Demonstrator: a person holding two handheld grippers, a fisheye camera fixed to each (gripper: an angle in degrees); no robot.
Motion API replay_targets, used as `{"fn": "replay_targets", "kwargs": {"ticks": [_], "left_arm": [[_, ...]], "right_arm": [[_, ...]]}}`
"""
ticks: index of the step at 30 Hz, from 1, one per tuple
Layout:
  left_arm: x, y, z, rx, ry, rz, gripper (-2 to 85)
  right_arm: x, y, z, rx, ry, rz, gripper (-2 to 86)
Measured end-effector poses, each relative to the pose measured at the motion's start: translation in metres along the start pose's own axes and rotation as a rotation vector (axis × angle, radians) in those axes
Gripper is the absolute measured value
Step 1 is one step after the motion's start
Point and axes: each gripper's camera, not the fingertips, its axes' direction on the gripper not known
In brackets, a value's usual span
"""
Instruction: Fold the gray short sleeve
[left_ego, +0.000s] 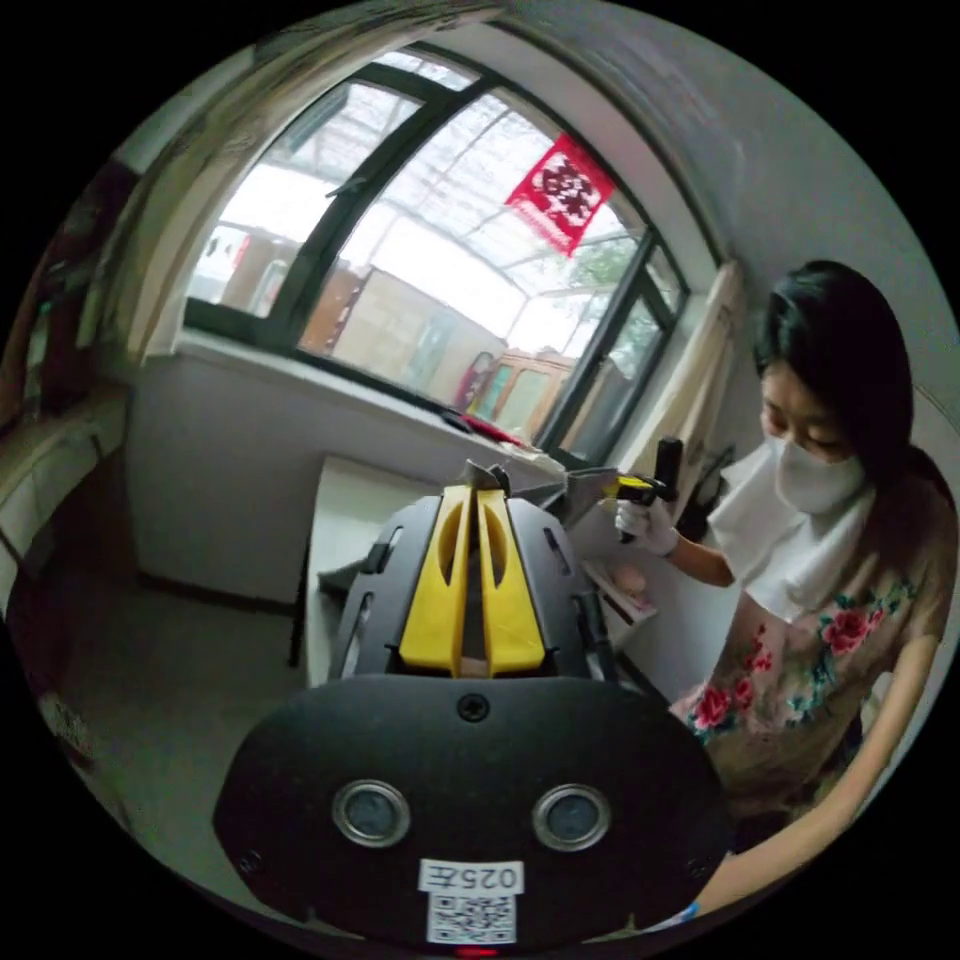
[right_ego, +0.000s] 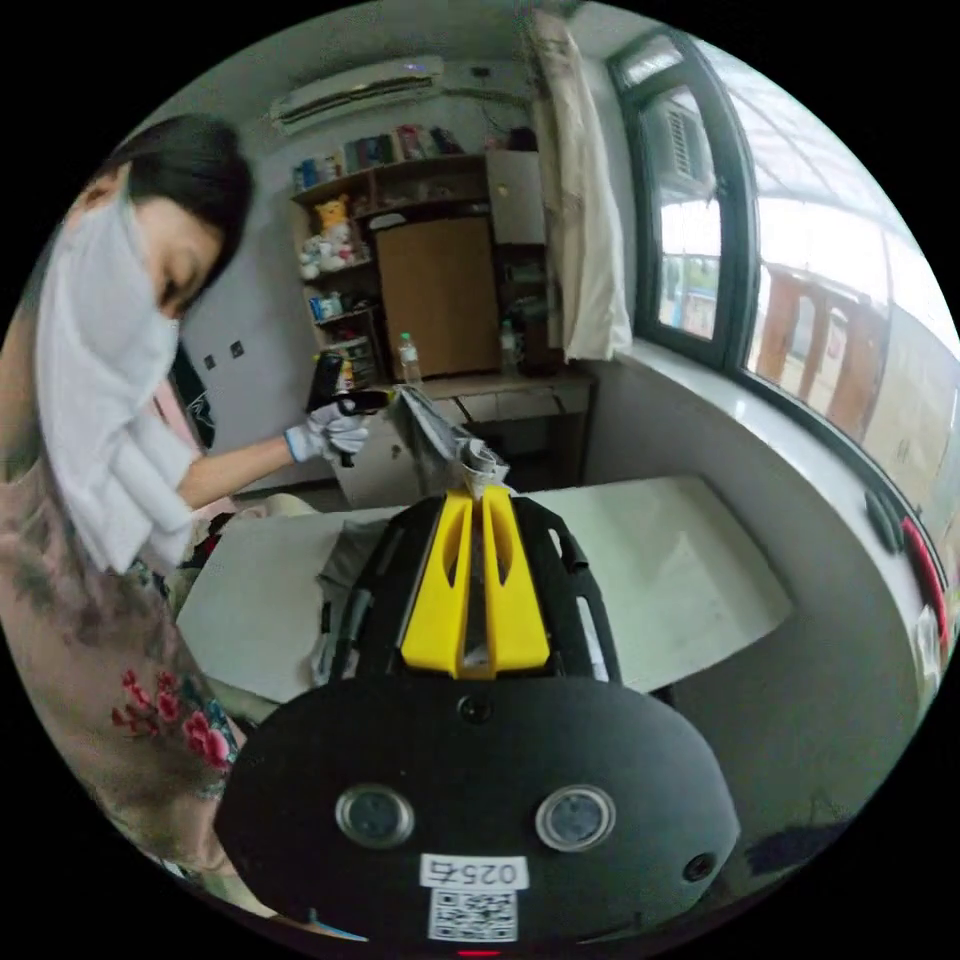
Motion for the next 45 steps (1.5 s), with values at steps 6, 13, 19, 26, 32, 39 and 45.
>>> {"fn": "replay_targets", "kwargs": {"ticks": [6, 13, 19, 26, 32, 39, 45], "left_arm": [[0.070, 0.052, -0.002, -0.361, -0.098, 0.163, -1.3], [0.030, 0.158, 0.036, -0.592, -0.192, -0.116, -1.3], [0.051, 0.133, 0.049, -0.644, -0.169, -0.069, -1.2], [0.051, 0.116, 0.036, -0.701, -0.247, -0.198, 3.3], [0.069, 0.111, -0.039, -0.321, -0.364, -0.442, 6.7], [0.125, 0.084, 0.036, -0.324, -0.348, -0.526, 4.7], [0.176, 0.046, 0.132, -0.560, -0.508, -0.118, 6.6]], "right_arm": [[-0.110, 0.033, -0.004, -0.135, -0.069, -0.269, -0.9], [-0.136, 0.138, 0.102, -0.441, -0.173, -0.194, -0.9], [-0.105, 0.127, 0.096, -0.469, -0.213, -0.160, 0.1], [-0.069, 0.114, 0.083, -0.462, -0.414, 0.093, 7.7], [-0.049, 0.100, 0.053, -0.383, -0.433, 0.205, 10.3], [-0.049, 0.055, 0.077, -0.383, -0.432, 0.259, 10.6], [-0.062, 0.015, 0.121, -0.528, -0.221, 0.281, 11.0]]}}
